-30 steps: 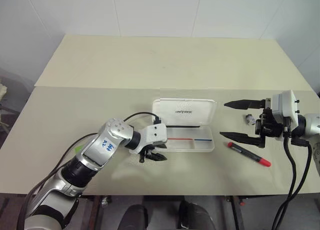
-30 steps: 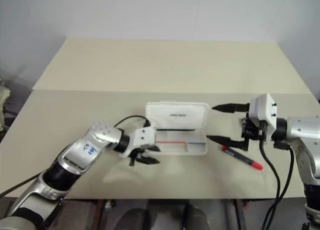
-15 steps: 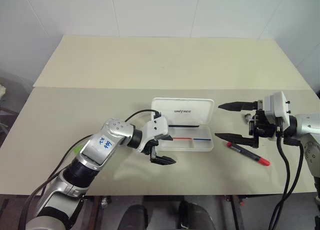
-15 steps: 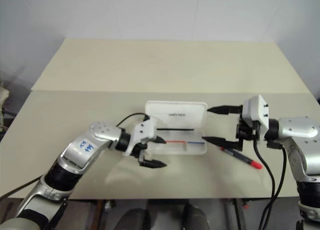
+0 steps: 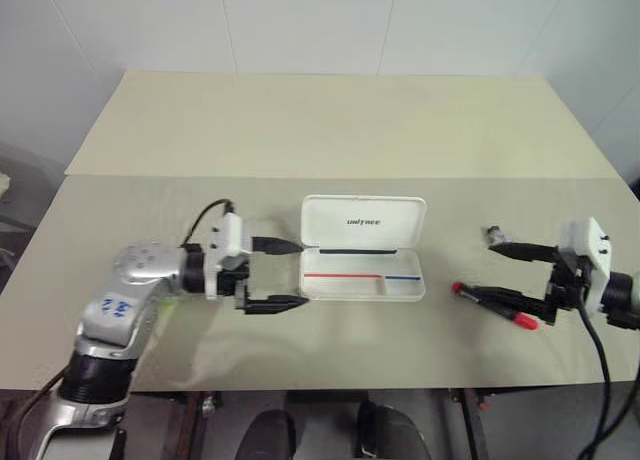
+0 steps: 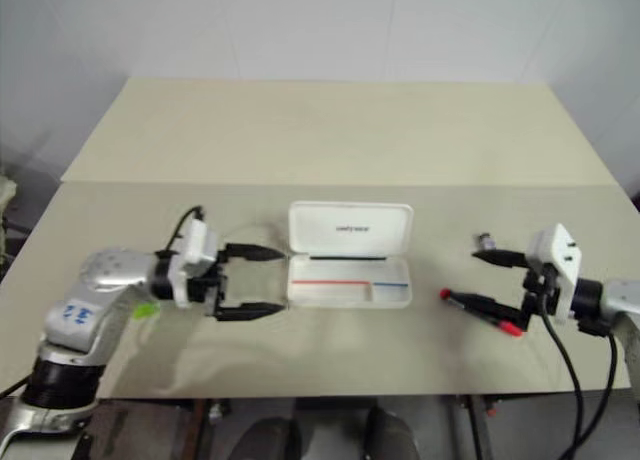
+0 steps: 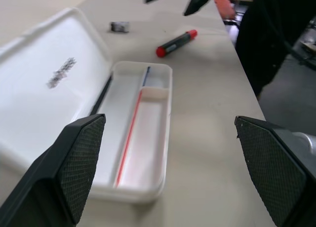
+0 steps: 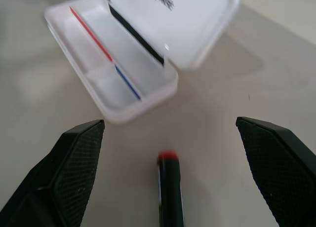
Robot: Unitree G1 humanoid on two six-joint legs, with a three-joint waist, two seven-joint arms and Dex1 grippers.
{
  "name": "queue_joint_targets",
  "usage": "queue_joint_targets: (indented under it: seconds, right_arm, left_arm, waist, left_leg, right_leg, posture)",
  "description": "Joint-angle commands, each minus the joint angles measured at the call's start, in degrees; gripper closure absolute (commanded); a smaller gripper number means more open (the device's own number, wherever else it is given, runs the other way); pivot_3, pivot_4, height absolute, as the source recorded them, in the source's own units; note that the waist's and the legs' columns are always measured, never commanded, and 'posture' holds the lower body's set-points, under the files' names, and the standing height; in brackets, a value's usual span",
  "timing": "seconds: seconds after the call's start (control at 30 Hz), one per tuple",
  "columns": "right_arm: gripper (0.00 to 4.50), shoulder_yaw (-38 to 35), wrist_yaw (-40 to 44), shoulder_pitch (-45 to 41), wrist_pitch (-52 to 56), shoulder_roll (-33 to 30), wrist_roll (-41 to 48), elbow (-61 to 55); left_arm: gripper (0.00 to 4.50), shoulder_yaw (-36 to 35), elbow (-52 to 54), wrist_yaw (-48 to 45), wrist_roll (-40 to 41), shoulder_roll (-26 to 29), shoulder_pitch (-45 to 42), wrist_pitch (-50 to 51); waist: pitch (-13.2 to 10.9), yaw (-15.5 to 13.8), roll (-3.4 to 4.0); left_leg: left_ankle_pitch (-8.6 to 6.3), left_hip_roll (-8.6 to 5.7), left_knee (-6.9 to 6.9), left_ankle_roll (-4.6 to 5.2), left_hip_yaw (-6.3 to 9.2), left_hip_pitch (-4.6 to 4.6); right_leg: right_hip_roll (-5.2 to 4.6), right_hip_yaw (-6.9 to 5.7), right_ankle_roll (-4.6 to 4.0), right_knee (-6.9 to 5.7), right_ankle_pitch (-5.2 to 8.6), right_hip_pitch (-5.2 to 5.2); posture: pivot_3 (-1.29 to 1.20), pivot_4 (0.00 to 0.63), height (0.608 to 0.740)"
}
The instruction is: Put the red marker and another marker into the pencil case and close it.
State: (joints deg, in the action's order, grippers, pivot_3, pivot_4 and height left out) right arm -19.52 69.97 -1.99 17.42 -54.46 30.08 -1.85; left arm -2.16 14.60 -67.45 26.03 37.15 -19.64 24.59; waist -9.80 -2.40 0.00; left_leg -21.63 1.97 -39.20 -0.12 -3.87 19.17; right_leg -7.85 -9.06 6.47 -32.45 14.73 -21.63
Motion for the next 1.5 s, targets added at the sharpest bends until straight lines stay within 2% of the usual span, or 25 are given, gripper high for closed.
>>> queue_joint_targets:
  seconds: [0.03, 0.2, 0.67, 1.03, 1.3, 1.5]
  right_arm:
    - [0.00, -3.32, 1.42, 3.74, -1.80, -1.28, -1.06, 1.36]
    - [0.00, -2.22, 2.71, 4.63, -5.62, -0.49, -3.04, 7.02]
    - [0.00, 7.49, 3.43, -3.37, -19.38, 7.46, -11.30, 28.54]
    - [3.77, 8.57, 4.75, -6.52, -27.57, 11.13, -11.50, 34.80]
    - [3.86, 8.79, 6.38, -8.77, -29.95, 10.74, -10.10, 30.09]
    - [3.86, 12.52, 11.59, -16.63, -27.59, 9.53, -8.60, 22.24]
  left_arm:
    - [0.02, -5.95, 1.09, -1.40, 3.42, 3.29, 1.71, -1.94]
    - [0.02, -8.31, 0.92, -1.97, 4.70, 5.82, 2.14, -2.92]
    - [0.02, -9.72, 2.12, -0.17, 5.51, 7.30, 2.17, -3.27]
    - [0.00, -9.90, 1.47, 0.73, 5.15, 7.45, 1.81, -4.52]
    - [0.00, -9.48, -0.05, 0.69, 4.48, 7.17, 2.08, -6.36]
    - [0.00, -10.29, -0.03, 1.03, 4.61, 7.28, 3.80, -7.37]
  waist:
    - [0.00, -0.07, -0.01]
    - [0.04, 0.30, 0.08]
    - [0.17, 1.50, -0.20]
    - [0.21, 2.64, -0.26]
    - [0.16, 2.67, -0.18]
    - [0.04, 2.61, 0.03]
  left_leg:
    - [0.00, 0.01, 0.00, 0.00, 0.03, 0.00]
    - [-0.01, 0.02, 0.01, -0.01, -0.01, -0.01]
    - [0.00, 0.06, 0.00, -0.04, -0.03, -0.08]
    - [0.04, 0.40, 0.03, -0.28, -0.02, -0.16]
    - [0.04, 0.46, 0.03, -0.31, -0.04, -0.25]
    - [0.04, 0.44, 0.03, -0.32, -0.07, -0.16]
  right_leg:
    - [0.01, -0.01, 0.00, -0.02, 0.00, 0.00]
    - [0.03, 0.02, -0.02, 0.01, 0.01, 0.00]
    - [0.07, 0.07, -0.02, -0.02, 0.00, 0.06]
    - [0.35, 0.03, -0.19, -0.11, 0.08, 0.07]
    - [0.35, 0.06, -0.24, -0.23, 0.10, 0.06]
    - [0.33, 0.10, -0.24, -0.23, 0.10, -0.07]
  posture:
    - [0.00, 0.150, 0.740]
    - [0.00, 0.150, 0.740]
    - [0.00, 0.150, 0.740]
    - [0.00, 0.150, 0.740]
    - [0.00, 0.150, 0.740]
    - [0.00, 0.150, 0.740]
